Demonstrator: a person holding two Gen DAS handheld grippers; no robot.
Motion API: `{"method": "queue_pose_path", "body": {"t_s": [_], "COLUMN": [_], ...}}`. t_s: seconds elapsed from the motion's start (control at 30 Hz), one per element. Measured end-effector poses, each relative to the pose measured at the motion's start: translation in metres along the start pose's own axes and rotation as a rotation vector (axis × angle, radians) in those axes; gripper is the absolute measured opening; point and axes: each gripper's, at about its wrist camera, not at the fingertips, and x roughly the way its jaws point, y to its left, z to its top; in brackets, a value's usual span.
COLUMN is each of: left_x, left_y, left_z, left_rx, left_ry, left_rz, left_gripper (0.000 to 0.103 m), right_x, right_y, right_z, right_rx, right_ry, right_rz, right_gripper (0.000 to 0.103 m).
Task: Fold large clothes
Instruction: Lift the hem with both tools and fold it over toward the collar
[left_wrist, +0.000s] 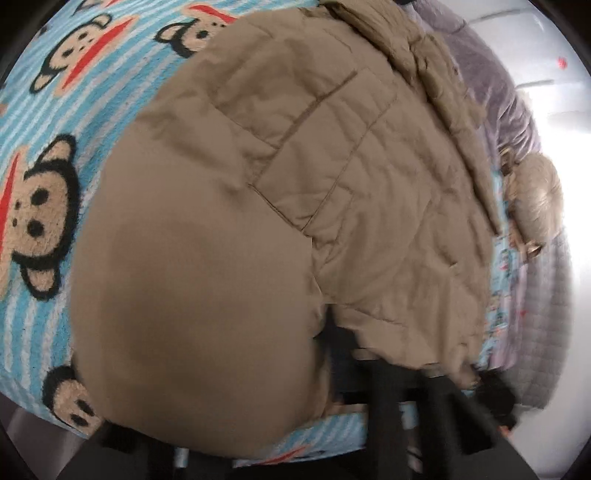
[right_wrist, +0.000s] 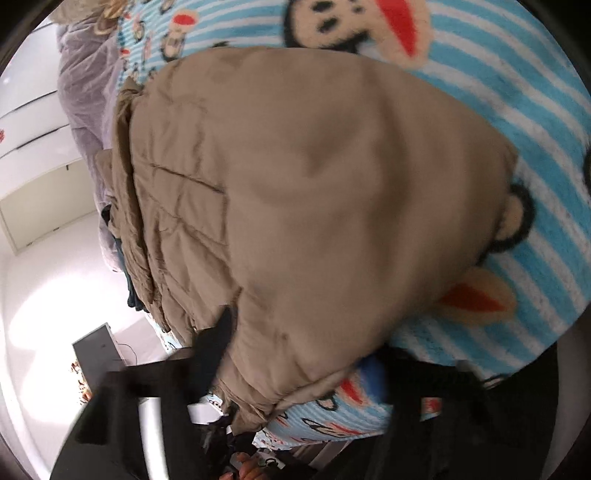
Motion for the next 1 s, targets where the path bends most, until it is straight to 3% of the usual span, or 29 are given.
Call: {"method": "queue_pose_path", "body": {"t_s": [0.03, 0.13, 0.37, 0.67, 0.87, 1.0], "left_x": [-0.006, -0.027, -0.076, -0.128, -0.121, -0.112], "left_y": [0.0, -0.007, -0.06, -0.149, -0.188, -0.202], "left_z": [0.001, 0.001, 0.017, 0.079, 0.144, 0.193], "left_rx": [-0.005, 0.011, 0.077, 0.127, 0.186, 0.222], "left_ry": [-0.015, -0.058, -0.182, -0.392, -0.379, -0.326], "left_rz": [-0.01, -0.033, -0.086, -0.094, -0.058, -0.024], "left_gripper": [0.015, 0.013, 0.013, 0.013, 0.013, 0.013], "right_x": [0.0, -0.005, -0.023, -0.049, -0.052, -0.04], "right_y": [-0.002, 0.004, 0.075, 0.194, 0.267, 0.305], "right_z": [0.0, 0.002, 0.0, 0.019, 0.046, 0.056], "right_rx": [0.011, -0.019, -0.273, -0.592, -0.702, -0.726], "right_ry": [0.006, 0.007, 0.017, 0.008, -0.022, -0.077], "right_rz": [0.006, 0.013, -0.006, -0.002, 0.016, -0.006], "right_gripper": [0.017, 0.009, 0.007, 0.007, 0.007, 0.007]}}
